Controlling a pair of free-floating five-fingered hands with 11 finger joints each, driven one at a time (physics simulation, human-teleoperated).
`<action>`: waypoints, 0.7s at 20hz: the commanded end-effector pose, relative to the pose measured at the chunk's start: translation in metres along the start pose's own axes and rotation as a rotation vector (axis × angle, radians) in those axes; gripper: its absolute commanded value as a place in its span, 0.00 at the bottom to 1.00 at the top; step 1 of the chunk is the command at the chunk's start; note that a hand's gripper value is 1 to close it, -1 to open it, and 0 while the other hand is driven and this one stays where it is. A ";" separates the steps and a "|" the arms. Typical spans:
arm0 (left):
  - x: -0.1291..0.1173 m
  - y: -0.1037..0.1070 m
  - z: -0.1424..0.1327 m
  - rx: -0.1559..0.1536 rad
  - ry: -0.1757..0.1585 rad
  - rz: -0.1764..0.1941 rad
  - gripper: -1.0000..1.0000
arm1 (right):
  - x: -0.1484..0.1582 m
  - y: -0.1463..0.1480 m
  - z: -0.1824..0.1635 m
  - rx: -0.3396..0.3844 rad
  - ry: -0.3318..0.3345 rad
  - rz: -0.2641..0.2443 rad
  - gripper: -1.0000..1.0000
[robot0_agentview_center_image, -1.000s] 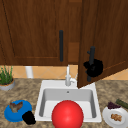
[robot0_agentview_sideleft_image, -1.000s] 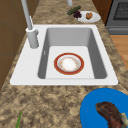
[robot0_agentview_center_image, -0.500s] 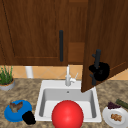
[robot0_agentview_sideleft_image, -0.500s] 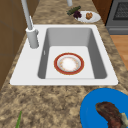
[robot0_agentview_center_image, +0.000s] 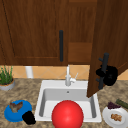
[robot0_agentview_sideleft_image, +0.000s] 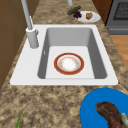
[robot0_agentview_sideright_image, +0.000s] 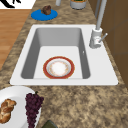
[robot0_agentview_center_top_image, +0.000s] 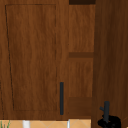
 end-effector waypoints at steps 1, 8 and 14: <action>0.000 0.000 0.000 0.000 0.000 0.000 0.50 | -0.013 -0.031 -0.009 0.000 0.003 -0.003 1.00; 0.000 0.000 0.000 0.000 0.000 0.000 0.50 | -0.021 -0.075 -0.015 0.075 -0.019 0.003 1.00; 0.000 0.000 0.000 0.000 0.000 0.000 0.50 | -0.027 -0.113 -0.023 0.142 -0.038 0.008 1.00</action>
